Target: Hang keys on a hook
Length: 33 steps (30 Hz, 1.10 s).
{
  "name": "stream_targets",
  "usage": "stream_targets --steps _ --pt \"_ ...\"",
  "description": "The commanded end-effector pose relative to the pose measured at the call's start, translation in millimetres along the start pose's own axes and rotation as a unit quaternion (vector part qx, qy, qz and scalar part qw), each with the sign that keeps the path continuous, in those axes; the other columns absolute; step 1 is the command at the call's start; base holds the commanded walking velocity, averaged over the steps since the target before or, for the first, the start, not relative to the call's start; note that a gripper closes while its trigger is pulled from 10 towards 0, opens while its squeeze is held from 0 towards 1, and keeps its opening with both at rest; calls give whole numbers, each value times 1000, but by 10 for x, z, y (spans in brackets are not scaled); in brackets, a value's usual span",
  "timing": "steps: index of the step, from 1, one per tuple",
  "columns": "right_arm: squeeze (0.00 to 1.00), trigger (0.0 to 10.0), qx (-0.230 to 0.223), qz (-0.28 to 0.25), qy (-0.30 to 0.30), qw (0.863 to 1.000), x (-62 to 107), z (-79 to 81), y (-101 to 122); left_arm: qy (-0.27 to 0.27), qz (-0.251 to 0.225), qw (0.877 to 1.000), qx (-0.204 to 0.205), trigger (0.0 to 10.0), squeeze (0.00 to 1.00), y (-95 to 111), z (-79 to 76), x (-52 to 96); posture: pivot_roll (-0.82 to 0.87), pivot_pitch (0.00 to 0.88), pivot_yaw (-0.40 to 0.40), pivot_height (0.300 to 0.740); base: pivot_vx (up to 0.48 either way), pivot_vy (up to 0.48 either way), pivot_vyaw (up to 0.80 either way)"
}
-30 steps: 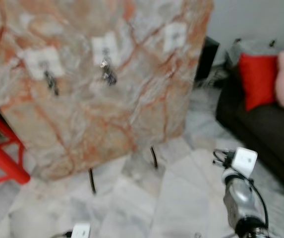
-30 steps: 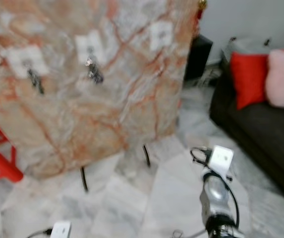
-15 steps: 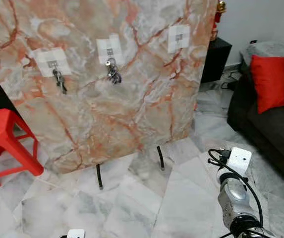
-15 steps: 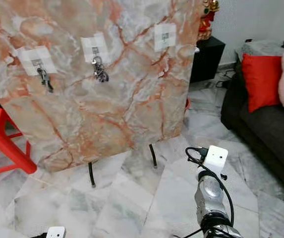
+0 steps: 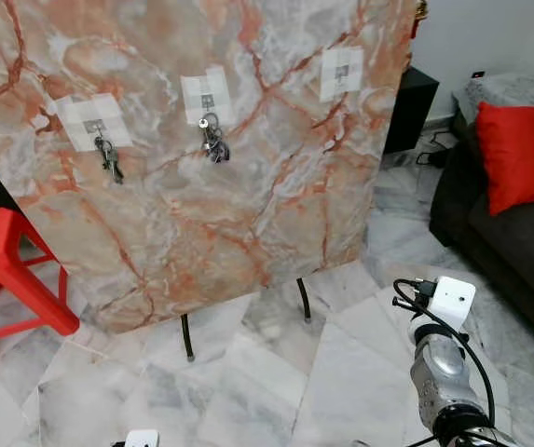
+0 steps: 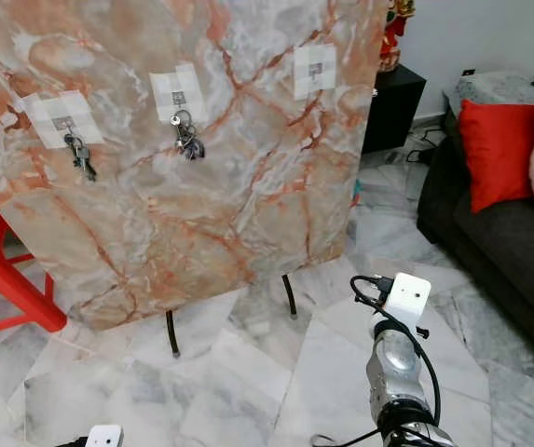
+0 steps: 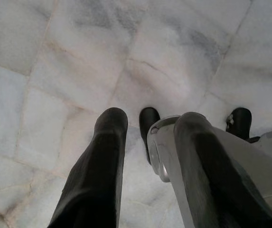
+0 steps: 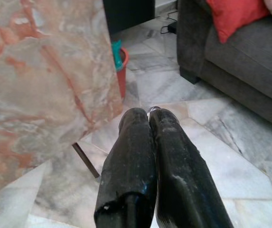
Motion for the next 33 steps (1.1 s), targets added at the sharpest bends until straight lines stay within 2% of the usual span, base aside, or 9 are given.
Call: stream_targets --steps 1,33 --pt "0 10000 1 -12 6 1000 -18 41 61 4 11 1000 0 10000 0 -52 37 15 -102 17 -3 740 289 0 0" --pt "0 10000 2 -12 14 1000 -22 92 68 -2 0 1000 1 10000 0 -22 22 11 -103 15 -3 740 302 0 0"
Point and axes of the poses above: a point about 5 cm out from each wrist's last joint towards the gripper, its own x axis pointing back from the gripper into the wrist, its own y axis along the axis of the wrist's last joint, z = x × y, the point moved 1 cm from there along -x, pointing out of the wrist towards the gripper, and after that the axes turned 2 degrees about x, right-handed, at the moved point
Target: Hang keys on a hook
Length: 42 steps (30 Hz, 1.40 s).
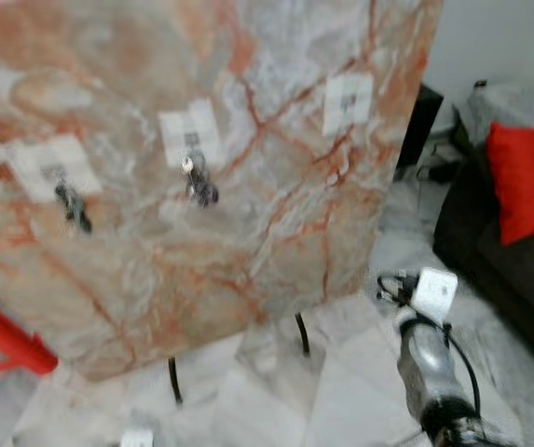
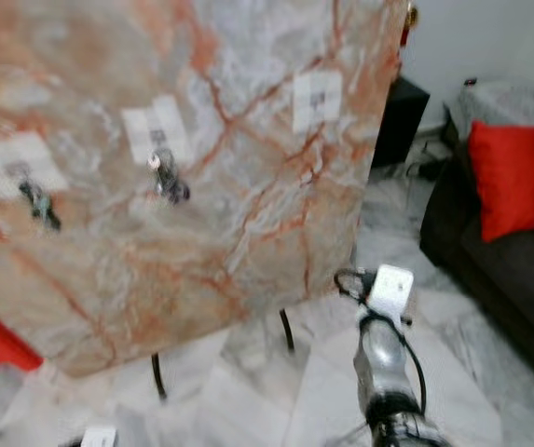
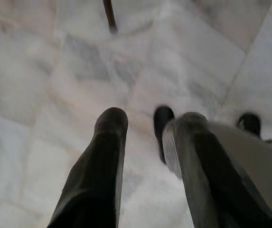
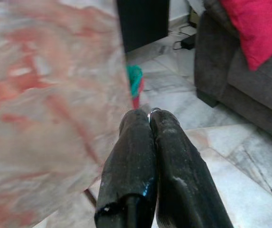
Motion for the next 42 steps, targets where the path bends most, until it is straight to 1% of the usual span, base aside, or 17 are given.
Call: stream_targets --steps 1,7,16,25,28,29,31,32,33,34,35,36,37,38,40,41,42 --pt "0 10000 2 -2 -12 1000 -5 -90 10 -12 5 1000 -2 10000 0 -30 -84 -6 -103 15 -3 740 304 0 0" --pt "0 10000 2 -1 -10 1000 -6 -85 11 -14 2 1000 -2 10000 0 2 -119 -20 -102 14 -4 740 304 0 0" --pt "0 10000 2 -1 -7 1000 -5 -67 11 -15 6 1000 -2 10000 0 -17 -142 -19 -103 15 -4 740 306 0 0" --pt "0 10000 3 -6 -4 1000 -6 -24 23 -10 14 1000 -7 10000 0 -61 -122 -8 -104 14 -3 740 0 0 0" --pt "0 10000 51 -43 1 998 -24 21 149 -11 16 1000 -8 10000 0 -71 -123 -5 -104 15 -1 740 0 0 0" --pt "0 10000 75 -68 1 995 -41 49 247 -12 16 1000 -8 10000 0 -77 -124 -4 -107 16 2 740 0 0 0" --pt "0 10000 97 -87 -2 992 -58 65 329 -12 17 1000 -8 10000 0 -87 -128 -1 -108 16 3 740 0 0 0" --pt "0 10000 134 -97 -3 986 -75 87 382 -13 18 1000 -9 10000 0 -105 -137 4 -109 16 6 740 0 0 0" --pt "0 10000 161 -106 -4 981 -87 103 419 -14 19 1000 -10 10000 0 -118 -143 7 -109 16 6 740 0 0 0" --pt "0 10000 219 -133 4 967 -103 182 515 -17 21 1000 -11 10000 0 -140 -176 10 -110 16 8 740 0 0 0" --pt "0 10000 219 -133 4 967 -103 182 515 -17 21 1000 -11 10000 0 -140 -176 10 -110 16 8 740 0 0 0" --pt "0 10000 247 -145 -2 958 -123 230 578 -20 21 999 -12 10000 0 -148 -217 8 -111 16 10 740 0 0 0" --pt "0 10000 288 -157 -28 944 -157 245 662 -22 21 999 -13 10000 0 -148 -242 5 -109 14 11 740 0 0 0" --pt "0 10000 288 -157 -28 944 -157 245 662 -22 21 999 -13 10000 0 -148 -242 5 -109 14 11 740 0 0 0" --pt "0 10000 312 -176 -38 933 -176 279 754 -23 20 999 -14 10000 0 -147 -261 3 -108 15 13 740 0 0 0" --pt "0 10000 312 -176 -38 933 -176 279 754 -23 20 999 -14 10000 0 -147 -261 3 -108 15 13 740 0 0 0" --pt "0 10000 325 -189 -32 926 -187 330 811 -25 21 999 -15 10000 0 -159 -288 4 -108 14 13 740 0 0 0"
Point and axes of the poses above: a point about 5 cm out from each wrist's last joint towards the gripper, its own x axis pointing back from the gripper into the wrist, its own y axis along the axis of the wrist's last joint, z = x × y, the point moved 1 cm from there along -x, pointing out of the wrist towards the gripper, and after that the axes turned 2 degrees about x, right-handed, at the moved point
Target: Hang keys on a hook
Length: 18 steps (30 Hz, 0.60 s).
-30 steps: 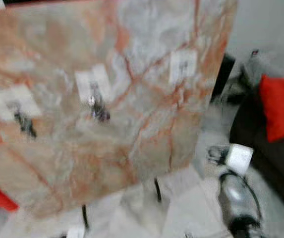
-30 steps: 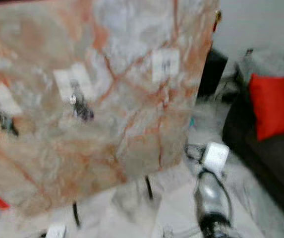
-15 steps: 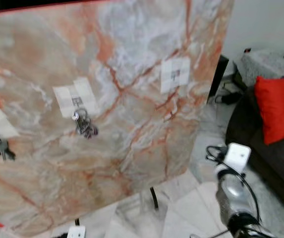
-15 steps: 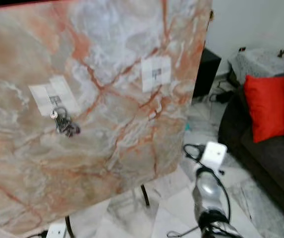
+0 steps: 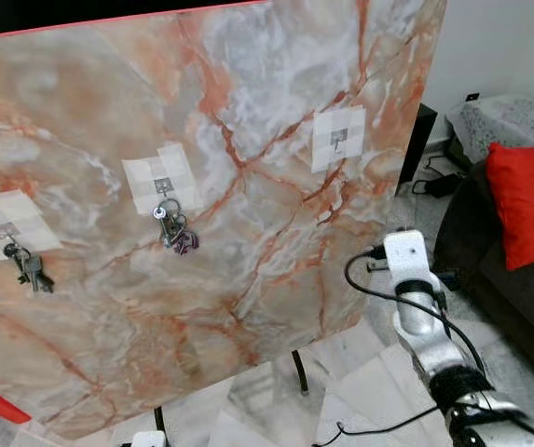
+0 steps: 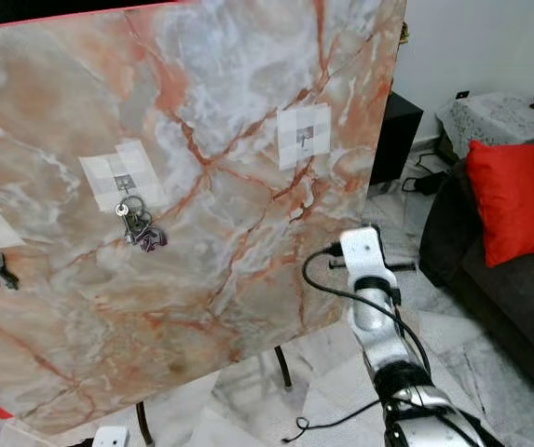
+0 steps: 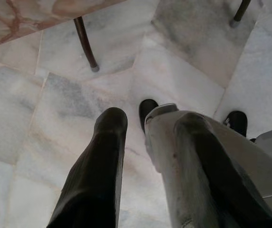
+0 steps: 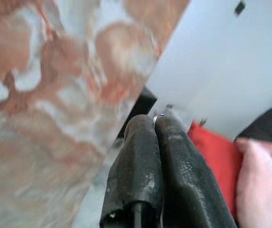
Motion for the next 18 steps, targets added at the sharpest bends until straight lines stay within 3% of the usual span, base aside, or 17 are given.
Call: stream_targets --steps 1,8,14,18 --pt "0 10000 33 -39 3 999 -91 3 187 -8 24 1000 -13 10000 0 -146 -78 26 -109 13 16 740 0 0 0" --pt "0 10000 74 -86 22 993 -180 77 424 -7 36 999 -12 10000 0 -373 -71 114 -102 9 17 740 0 0 0" --pt "0 10000 90 -100 24 991 -231 65 513 -4 36 999 -11 10000 0 -406 -20 137 -97 5 20 740 0 0 0" --pt "0 10000 143 -139 57 978 -300 108 690 -1 28 1000 -11 10000 0 -344 9 119 -92 0 19 740 0 0 0"
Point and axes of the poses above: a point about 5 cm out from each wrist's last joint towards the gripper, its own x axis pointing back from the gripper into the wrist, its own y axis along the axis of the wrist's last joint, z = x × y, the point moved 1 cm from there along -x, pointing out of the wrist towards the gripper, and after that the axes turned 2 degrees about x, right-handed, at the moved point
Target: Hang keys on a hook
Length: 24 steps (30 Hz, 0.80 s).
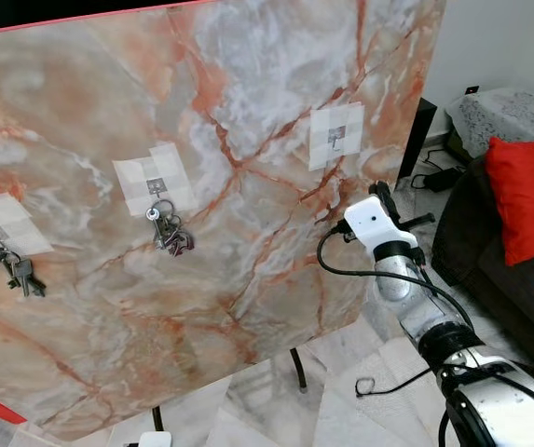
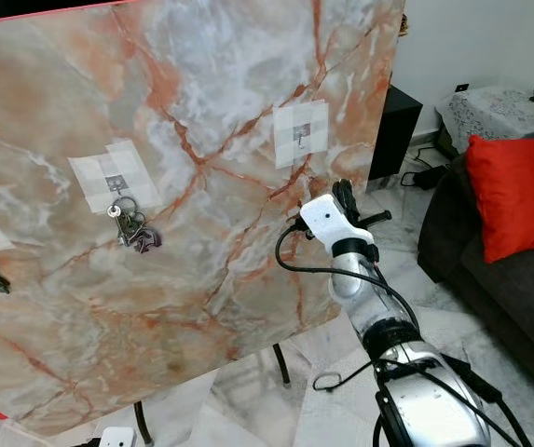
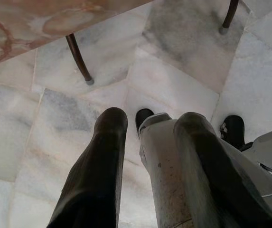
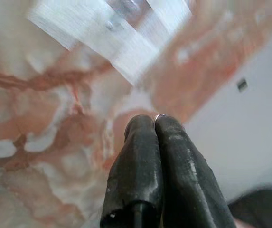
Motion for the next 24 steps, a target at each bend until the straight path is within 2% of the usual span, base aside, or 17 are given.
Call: stream_targets --steps 1,7,9,12,15,18,19,20,21,22,23,24 --pt "0 10000 19 -22 7 1000 -72 -46 93 4 44 999 -1 10000 0 -231 44 74 -92 0 19 740 0 0 0" --pt "0 10000 24 -33 27 999 -145 -68 181 12 33 999 -2 10000 0 -68 173 28 -94 0 20 740 0 0 0" --pt "0 10000 -14 -19 33 999 -147 -53 178 17 29 999 -1 10000 0 -22 251 27 -92 0 18 740 0 0 0" --pt "0 10000 -29 -13 33 999 -144 -46 172 19 27 999 0 10000 0 -6 275 27 -90 0 16 740 0 0 0" --pt "0 10000 -94 21 41 994 -27 60 32 25 21 999 0 10000 0 104 375 7 -89 2 17 740 0 0 0" --pt "0 10000 -110 32 43 992 12 90 -16 26 21 999 0 10000 0 124 393 4 -96 7 20 740 0 0 0" --pt "0 10000 -158 77 51 983 147 183 -200 26 23 999 -1 10000 0 139 399 -2 -98 8 21 740 0 0 0" --pt "0 10000 -178 98 56 978 210 228 -278 26 25 999 -1 10000 0 138 395 -4 -102 11 20 740 0 0 0" --pt "0 10000 -210 140 73 965 344 331 -429 26 27 999 -2 10000 0 136 381 -8 -103 12 20 740 0 0 0" --pt "0 10000 -234 177 88 952 474 421 -561 25 28 999 -2 10000 0 137 357 -15 -103 13 19 740 0 0 0" --pt "0 10000 -234 177 88 952 474 421 -561 25 28 999 -2 10000 0 137 357 -15 -103 13 19 740 0 0 0" --pt "0 10000 -255 217 102 937 628 513 -700 23 29 999 -3 10000 0 141 321 -26 -103 13 19 740 0 0 0"
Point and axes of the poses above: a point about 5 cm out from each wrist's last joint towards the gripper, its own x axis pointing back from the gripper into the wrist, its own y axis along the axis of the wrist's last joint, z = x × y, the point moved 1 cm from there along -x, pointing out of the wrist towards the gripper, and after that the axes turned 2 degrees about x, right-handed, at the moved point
